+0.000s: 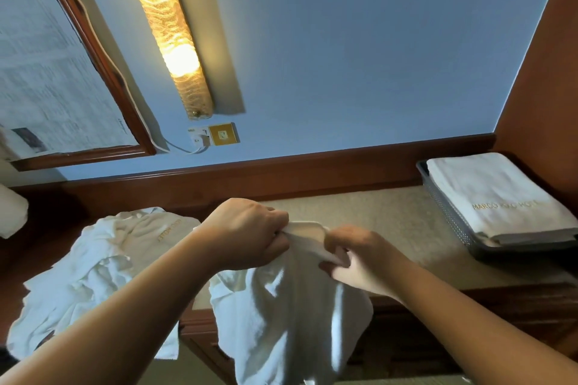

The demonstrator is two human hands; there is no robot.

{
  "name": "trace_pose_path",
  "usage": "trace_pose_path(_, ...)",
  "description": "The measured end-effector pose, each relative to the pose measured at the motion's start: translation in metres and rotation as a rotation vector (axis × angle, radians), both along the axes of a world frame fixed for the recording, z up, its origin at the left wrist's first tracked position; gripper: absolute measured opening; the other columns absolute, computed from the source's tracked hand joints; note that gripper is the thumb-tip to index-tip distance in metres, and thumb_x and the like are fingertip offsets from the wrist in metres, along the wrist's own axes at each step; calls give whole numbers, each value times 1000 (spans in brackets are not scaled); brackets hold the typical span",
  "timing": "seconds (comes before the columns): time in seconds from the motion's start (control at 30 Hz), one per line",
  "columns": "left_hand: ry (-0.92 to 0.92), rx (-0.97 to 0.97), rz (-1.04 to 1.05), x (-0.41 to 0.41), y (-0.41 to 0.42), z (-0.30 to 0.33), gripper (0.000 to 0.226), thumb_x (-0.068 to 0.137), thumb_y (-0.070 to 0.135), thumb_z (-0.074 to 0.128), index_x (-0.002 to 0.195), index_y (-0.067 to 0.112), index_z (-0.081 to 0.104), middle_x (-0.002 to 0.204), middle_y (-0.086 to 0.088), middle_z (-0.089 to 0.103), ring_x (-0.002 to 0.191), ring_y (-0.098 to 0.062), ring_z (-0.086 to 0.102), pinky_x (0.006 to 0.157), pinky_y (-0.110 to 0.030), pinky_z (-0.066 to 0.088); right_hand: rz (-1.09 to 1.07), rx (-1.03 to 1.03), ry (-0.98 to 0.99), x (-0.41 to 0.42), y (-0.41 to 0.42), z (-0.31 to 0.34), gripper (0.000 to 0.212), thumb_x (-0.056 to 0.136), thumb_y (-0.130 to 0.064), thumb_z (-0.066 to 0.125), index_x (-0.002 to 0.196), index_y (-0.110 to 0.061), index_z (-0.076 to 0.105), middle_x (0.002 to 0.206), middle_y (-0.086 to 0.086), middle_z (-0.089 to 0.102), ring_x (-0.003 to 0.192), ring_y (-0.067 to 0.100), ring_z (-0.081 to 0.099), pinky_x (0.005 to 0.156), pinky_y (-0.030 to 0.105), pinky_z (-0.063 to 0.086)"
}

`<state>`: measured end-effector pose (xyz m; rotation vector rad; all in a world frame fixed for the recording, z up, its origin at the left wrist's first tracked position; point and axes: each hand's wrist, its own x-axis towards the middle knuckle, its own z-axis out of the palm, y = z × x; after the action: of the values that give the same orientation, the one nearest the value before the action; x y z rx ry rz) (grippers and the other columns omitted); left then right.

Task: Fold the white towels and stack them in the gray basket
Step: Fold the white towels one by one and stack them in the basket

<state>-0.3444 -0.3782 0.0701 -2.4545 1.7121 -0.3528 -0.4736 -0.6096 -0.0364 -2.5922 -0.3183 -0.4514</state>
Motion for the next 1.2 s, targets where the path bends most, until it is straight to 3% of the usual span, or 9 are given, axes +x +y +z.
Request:
trace_pose_path(0.13,-15,26,-32,-3,6,12,37,92,55,24,80,29,47,66,8,50,59,-15,53,56,-33,46,41,140,-29,-4,32,1,53,85,-30,82,129,-43,56,114,-13,52,81,10,61,67,18,55)
trace_pose_path(0.3,-82,69,-62,-8,10,25,30,95,49,31,81,29,49,66,9,50,60,-15,53,56,-33,48,32,285,140,4,42,-9,11,84,-44,70,93,-44,64,98,-17,51,82,8,59,76,36,55)
trace_pose_path(0.43,-82,92,-62,-10,9,32,37,95,51,26,85,29,53,69,9,54,62,-15,54,59,-35,52,51,265,256,3,46,-17,30,84,-52,65,112,-43,62,106,-15,47,94,8,58,84,33,54)
trace_pose_path(0.57,-62,131,-82,-9,9,32,36,96,51,27,86,30,54,69,11,52,62,-14,56,60,-34,53,126,319,355,7,51,-13,21,88,-51,70,100,-35,69,110,-11,52,101,8,58,92,32,53)
trace_pose_path(0.7,-87,173,-124,-8,11,28,30,97,48,32,82,30,51,64,13,44,57,-12,52,53,-31,48,10,220,353,11,41,-7,21,86,-51,70,73,-39,58,96,-11,50,84,10,58,80,36,53)
trace_pose_path(0.87,-111,167,-131,-5,12,30,35,96,46,32,86,28,60,64,14,42,56,-12,52,51,-31,50,181,395,373,4,50,9,21,88,-45,77,77,-31,67,104,-15,51,89,8,61,84,31,53)
trace_pose_path(1.0,-93,174,-107,-2,14,33,32,95,48,27,83,31,51,65,14,45,58,-12,52,53,-31,50,60,421,357,5,39,12,31,77,-57,84,87,-32,68,104,-14,50,92,5,53,79,22,45)
trace_pose_path(1.1,-92,158,-60,5,20,32,26,93,48,29,80,34,46,64,15,42,56,-11,47,51,-27,44,75,426,359,3,19,10,35,74,-59,83,85,-30,66,110,-16,50,108,1,47,92,23,43)
trace_pose_path(1.2,-91,142,-37,6,22,30,31,94,50,32,80,33,54,63,17,41,55,-9,46,51,-26,46,134,338,423,-3,10,4,29,78,-59,80,80,-32,69,119,-27,50,122,-4,43,102,29,43)
